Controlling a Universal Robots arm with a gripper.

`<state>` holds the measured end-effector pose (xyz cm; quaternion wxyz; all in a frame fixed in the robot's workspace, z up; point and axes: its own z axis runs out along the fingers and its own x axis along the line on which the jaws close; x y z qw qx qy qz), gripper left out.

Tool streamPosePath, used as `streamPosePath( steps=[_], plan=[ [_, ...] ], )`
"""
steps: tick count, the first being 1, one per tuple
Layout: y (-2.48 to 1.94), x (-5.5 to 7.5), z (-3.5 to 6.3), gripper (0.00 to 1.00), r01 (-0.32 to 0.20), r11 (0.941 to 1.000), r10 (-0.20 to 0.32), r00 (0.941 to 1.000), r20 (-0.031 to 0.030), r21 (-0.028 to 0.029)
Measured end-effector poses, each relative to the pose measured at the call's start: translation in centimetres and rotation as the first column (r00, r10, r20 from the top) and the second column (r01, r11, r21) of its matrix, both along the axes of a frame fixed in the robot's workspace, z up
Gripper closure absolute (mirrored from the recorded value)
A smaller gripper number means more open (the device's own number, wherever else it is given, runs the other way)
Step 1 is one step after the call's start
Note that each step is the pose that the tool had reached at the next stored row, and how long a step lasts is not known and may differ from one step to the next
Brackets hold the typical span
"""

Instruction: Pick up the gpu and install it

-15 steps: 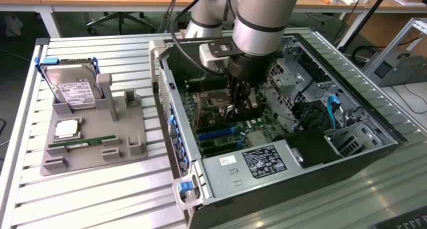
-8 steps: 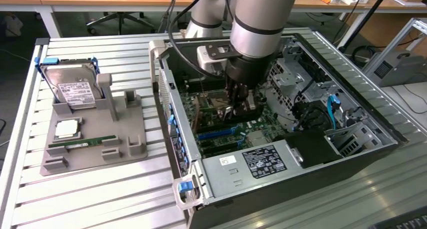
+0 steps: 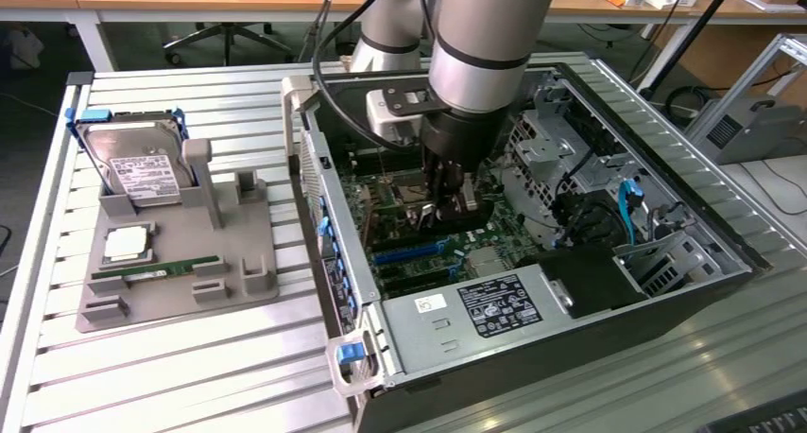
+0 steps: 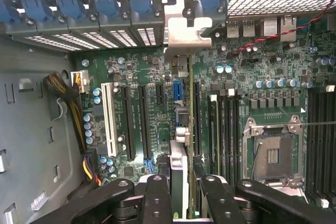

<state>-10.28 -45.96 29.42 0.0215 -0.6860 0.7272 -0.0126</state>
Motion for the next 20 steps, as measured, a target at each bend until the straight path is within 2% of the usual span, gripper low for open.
streamPosePath(
  steps=[6, 20],
  plan=[
    [-0.01, -0.3, -0.5, 0.73, 0.0, 1.0, 0.0, 1.0, -0.0001, -0.0003],
    [-0.02, -1.9, -1.44, 0.73, 0.0, 1.0, 0.0, 1.0, -0.0001, -0.0003]
  ],
)
